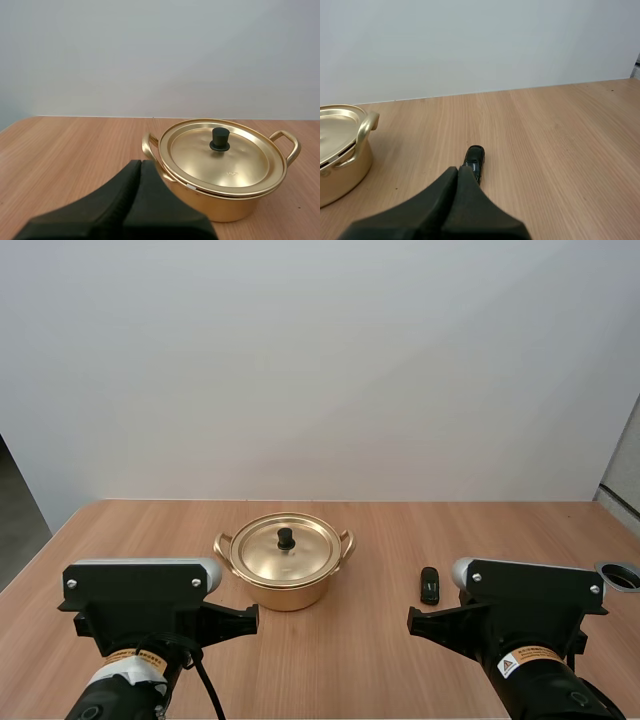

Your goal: Open the pot, put the car inside, and close it

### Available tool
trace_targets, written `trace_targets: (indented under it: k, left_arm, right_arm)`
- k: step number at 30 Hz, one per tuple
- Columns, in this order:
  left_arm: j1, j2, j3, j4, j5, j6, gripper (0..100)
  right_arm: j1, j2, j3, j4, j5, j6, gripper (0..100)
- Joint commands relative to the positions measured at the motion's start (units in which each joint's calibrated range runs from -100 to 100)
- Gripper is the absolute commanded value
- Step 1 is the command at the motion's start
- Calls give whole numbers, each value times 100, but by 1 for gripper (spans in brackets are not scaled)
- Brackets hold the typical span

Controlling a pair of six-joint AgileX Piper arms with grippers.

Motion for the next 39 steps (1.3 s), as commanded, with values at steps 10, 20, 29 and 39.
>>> trace_targets:
  k: [10,20,29,39]
  left_arm:
    - [3,0,0,1,-7,3,0]
    - [3,0,0,1,-7,3,0]
    - [3,0,0,1,-7,3,0]
    - [3,0,-69,474,-263,429,0]
  right_arm:
    - [4,0,0,3,-2,-3,0]
    - [4,0,0,3,-2,-3,0]
    - [4,0,0,3,-2,-3,0]
    - [4,0,-129,-433,-453,-149,0]
